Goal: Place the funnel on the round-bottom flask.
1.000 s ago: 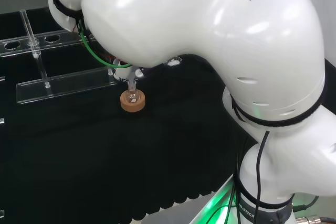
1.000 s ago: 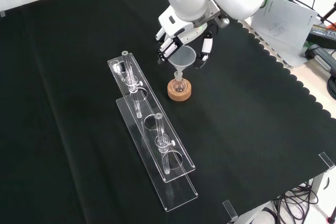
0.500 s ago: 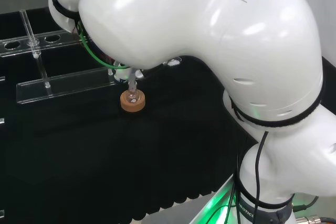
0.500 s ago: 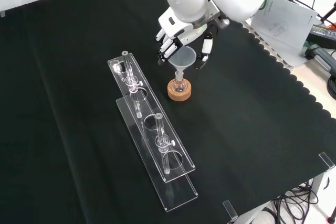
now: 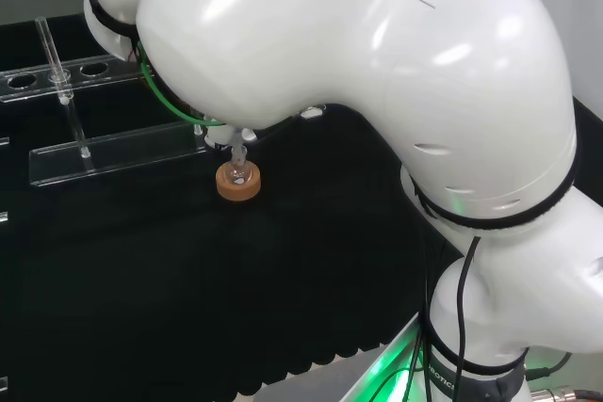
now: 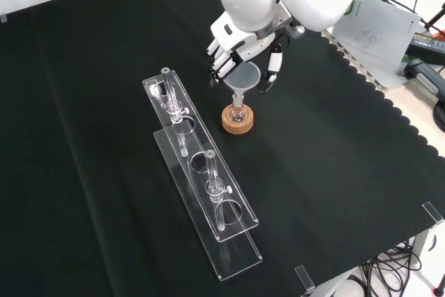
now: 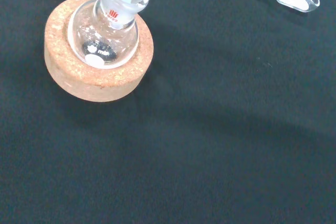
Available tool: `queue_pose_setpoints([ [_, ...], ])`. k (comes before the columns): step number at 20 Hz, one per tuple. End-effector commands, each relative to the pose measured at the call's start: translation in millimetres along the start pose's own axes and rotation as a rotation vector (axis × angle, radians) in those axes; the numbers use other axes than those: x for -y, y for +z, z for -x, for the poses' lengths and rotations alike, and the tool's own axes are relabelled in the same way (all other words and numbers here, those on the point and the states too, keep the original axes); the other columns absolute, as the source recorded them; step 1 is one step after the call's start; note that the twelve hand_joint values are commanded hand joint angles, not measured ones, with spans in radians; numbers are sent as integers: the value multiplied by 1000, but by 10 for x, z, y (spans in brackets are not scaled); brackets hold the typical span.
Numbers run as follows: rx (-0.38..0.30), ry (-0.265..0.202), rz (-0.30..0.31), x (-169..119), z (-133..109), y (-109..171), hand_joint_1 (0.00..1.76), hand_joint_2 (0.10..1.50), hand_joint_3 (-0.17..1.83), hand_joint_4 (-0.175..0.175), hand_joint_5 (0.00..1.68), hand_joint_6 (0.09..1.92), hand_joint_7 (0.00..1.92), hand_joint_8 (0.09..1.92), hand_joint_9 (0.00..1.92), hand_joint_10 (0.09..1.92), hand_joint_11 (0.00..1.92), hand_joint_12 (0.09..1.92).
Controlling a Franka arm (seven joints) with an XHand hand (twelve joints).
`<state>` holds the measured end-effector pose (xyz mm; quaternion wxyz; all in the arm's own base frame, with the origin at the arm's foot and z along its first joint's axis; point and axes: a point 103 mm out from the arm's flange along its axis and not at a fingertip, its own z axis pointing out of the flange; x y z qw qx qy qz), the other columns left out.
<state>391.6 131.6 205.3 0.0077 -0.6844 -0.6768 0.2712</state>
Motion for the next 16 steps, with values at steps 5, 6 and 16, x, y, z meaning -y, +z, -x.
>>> queue_pose_setpoints([
  [5,8,-2,-5,0,-8,-4,654,828,516,-78,511,132,346,815,681,692,467,1299],
  [6,9,-3,-5,0,-14,-6,653,827,516,-79,507,131,339,814,674,691,464,1300],
  [16,10,-3,-6,-20,-31,-36,645,828,513,-79,488,124,305,810,639,692,445,1310],
])
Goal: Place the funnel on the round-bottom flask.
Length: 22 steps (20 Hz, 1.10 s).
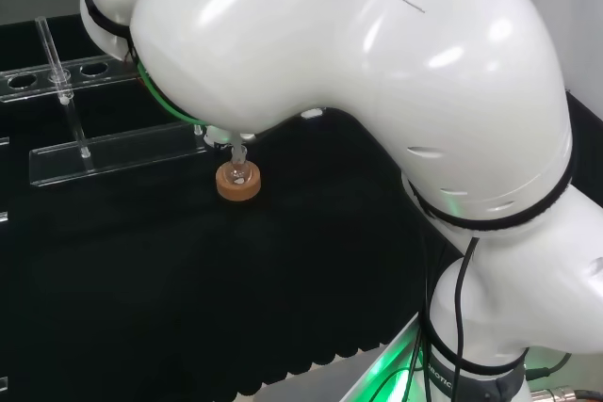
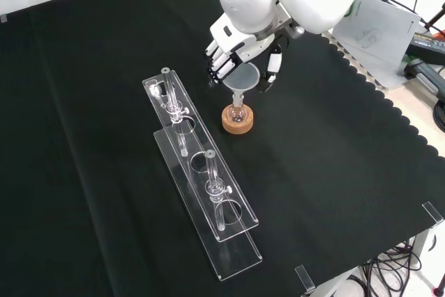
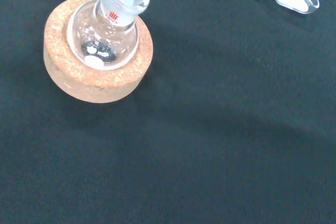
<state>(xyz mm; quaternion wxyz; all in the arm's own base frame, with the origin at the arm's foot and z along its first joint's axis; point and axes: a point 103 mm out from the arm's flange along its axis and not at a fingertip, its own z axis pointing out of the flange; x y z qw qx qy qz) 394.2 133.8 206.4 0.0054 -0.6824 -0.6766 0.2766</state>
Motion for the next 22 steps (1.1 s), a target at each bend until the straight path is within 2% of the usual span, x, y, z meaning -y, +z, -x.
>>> queue_pose_setpoints([
  [1,-4,-5,-5,-12,-13,-10,644,828,513,-79,487,123,304,810,638,693,444,1311],
  [22,-11,-15,-20,-79,-43,22,639,826,507,-79,476,116,292,810,629,700,438,1317],
])
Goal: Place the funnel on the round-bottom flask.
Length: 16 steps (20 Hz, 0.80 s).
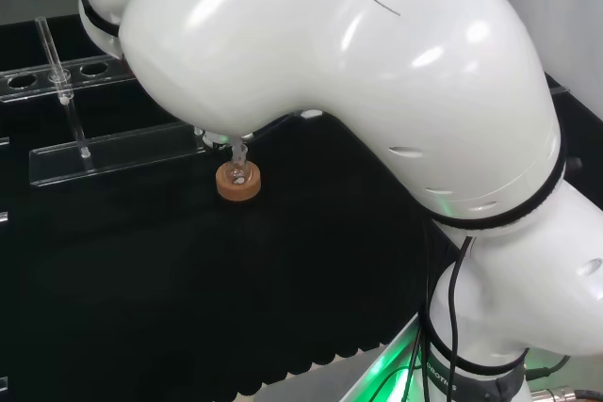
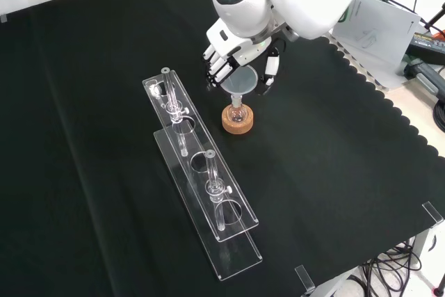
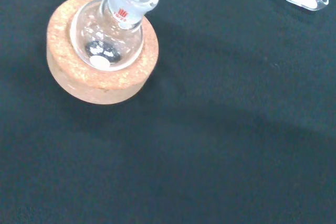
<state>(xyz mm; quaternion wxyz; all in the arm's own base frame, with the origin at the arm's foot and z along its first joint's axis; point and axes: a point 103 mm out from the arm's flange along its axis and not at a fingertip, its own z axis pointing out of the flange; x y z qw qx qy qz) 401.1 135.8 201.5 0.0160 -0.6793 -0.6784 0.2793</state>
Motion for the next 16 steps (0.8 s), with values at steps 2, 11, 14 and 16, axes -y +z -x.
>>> queue_pose_setpoints([
  [2,8,1,-4,3,-38,7,637,823,505,-80,472,114,286,808,620,698,436,1317],
  [11,5,-22,-25,28,-21,51,557,722,440,-72,378,87,80,750,393,720,303,1376],
  [14,13,-33,-34,42,-18,86,460,672,330,-59,269,87,9,504,210,787,203,1419],
  [16,5,-48,-18,64,-8,93,407,654,251,-52,206,87,1,350,130,822,151,1438],
])
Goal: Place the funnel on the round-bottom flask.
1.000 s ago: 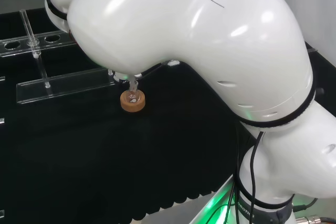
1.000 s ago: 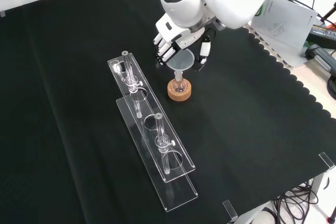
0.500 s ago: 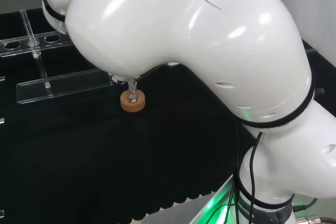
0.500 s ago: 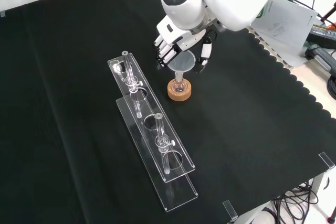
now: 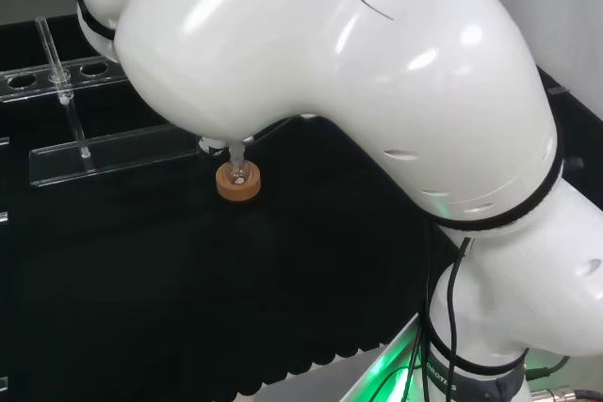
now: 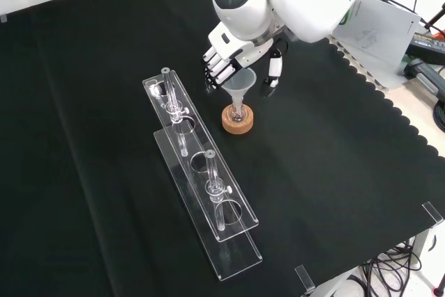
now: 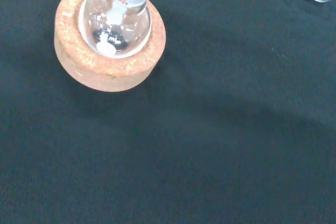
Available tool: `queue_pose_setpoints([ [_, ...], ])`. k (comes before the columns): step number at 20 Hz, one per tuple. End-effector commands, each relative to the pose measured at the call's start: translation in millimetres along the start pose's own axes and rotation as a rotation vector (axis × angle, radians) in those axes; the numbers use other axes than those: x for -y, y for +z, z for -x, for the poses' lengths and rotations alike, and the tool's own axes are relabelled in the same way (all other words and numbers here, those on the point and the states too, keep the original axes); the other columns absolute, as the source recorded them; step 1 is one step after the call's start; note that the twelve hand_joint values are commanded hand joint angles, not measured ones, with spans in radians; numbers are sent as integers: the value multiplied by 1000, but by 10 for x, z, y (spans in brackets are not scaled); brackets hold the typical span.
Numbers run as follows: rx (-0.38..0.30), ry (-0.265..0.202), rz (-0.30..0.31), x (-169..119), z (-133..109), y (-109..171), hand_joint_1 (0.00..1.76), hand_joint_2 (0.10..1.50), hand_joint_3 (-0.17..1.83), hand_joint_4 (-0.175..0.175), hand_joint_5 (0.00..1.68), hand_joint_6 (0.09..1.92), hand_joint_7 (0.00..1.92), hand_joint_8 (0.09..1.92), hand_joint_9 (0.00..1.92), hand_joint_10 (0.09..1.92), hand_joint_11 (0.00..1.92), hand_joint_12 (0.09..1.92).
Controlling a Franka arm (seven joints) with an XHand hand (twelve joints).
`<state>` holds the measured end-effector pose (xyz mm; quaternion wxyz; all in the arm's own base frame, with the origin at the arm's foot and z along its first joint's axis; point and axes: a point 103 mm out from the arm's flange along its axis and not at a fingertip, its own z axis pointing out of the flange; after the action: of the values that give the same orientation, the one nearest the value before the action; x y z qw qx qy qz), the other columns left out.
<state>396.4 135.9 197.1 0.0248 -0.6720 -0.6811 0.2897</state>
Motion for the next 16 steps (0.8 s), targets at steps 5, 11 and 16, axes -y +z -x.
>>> queue_pose_setpoints([
  [5,-17,-46,88,118,48,-47,346,642,176,-47,155,87,0,228,79,844,106,1450],
  [11,-32,-46,165,248,146,-271,347,656,156,-51,162,87,0,259,73,844,94,1454],
  [16,-79,-60,193,349,299,-375,368,693,130,-57,196,87,0,407,119,824,106,1451],
])
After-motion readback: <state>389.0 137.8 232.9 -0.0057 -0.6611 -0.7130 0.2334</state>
